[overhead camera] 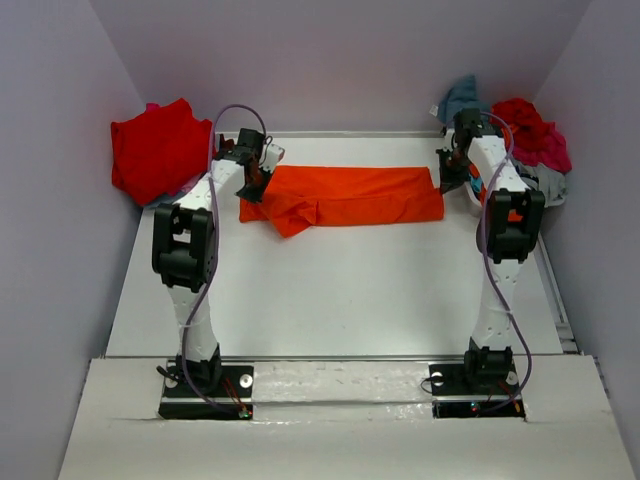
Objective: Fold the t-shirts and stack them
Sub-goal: Fold the tshirt
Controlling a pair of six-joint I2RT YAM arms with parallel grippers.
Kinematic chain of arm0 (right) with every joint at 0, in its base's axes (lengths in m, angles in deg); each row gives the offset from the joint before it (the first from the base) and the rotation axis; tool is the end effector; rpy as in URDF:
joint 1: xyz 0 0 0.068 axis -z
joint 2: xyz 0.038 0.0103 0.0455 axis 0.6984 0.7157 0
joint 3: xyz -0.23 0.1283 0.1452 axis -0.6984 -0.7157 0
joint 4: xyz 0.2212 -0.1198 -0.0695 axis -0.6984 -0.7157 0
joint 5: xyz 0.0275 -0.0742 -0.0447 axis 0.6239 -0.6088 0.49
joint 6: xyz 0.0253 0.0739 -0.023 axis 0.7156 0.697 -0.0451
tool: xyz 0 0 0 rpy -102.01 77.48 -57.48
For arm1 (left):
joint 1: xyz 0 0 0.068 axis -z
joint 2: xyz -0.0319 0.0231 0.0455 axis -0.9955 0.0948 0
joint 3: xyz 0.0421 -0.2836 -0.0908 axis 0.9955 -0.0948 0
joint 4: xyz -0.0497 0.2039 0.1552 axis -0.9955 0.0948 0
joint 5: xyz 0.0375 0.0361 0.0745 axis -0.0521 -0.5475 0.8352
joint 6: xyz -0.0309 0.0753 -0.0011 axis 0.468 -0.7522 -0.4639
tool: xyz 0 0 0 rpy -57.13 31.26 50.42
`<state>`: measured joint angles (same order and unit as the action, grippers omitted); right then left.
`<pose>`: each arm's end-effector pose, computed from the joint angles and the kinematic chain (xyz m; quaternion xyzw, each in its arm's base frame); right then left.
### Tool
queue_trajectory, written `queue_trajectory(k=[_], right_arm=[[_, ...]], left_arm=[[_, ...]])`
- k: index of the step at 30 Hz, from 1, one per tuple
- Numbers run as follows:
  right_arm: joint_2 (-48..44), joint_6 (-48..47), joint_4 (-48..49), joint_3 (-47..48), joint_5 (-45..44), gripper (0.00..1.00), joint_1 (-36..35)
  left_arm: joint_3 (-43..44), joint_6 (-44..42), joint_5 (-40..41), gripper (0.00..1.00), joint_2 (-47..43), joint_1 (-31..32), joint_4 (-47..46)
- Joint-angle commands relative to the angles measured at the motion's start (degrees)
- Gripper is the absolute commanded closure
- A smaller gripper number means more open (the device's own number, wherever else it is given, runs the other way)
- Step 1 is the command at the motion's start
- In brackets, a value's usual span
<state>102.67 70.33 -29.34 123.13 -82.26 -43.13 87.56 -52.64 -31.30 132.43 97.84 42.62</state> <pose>0.5189 -0.0047 0.2138 -0.0193 0.9831 0.0353 0.1787 0.4630 -0.1078 0.2332 0.2532 0.9170 0.0225 0.3073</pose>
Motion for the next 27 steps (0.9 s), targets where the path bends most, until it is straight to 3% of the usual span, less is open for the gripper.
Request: queue_trajectory(k=[1, 13, 15, 16, 18, 22, 24, 27], right_arm=[[1.5, 0.4, 0.1, 5.1, -1.3, 0.92, 0.5], [7.9, 0.8, 1.7, 9.1, -0.1, 0.91, 1.0], [8.1, 0.7, 2.6, 8.8, 0.7, 0.9, 1.0], [8.1, 0.7, 2.8, 8.6, 0.8, 0.88, 1.0], [8.3, 0.4, 2.9, 9.1, 0.8, 0.77, 1.0], [7.1, -0.3, 3.4, 8.0, 0.8, 0.54, 1.0], [5.0, -0.4, 4.4, 6.0, 1.2, 0.47, 1.0], [2.6, -0.4, 4.7, 4.0, 1.2, 0.44, 1.0]], left_arm=[[5.2, 1.8, 1.1, 0.94, 3.0, -1.6, 1.7], [12.2, 3.7, 4.9, 0.94, 10.7, -1.6, 2.2], [12.7, 3.8, 5.8, 0.87, 11.3, -1.6, 1.9], [12.7, 4.0, 5.9, 0.78, 11.3, -1.6, 1.9], [12.6, 4.0, 5.9, 0.6, 11.1, -1.6, 1.6], [12.1, 4.2, 5.4, 0.37, 10.1, -1.6, 1.3], [11.7, 4.3, 5.9, 0.31, 8.9, -1.6, 0.9], [10.6, 4.4, 6.3, 0.31, 6.4, -1.6, 0.5]])
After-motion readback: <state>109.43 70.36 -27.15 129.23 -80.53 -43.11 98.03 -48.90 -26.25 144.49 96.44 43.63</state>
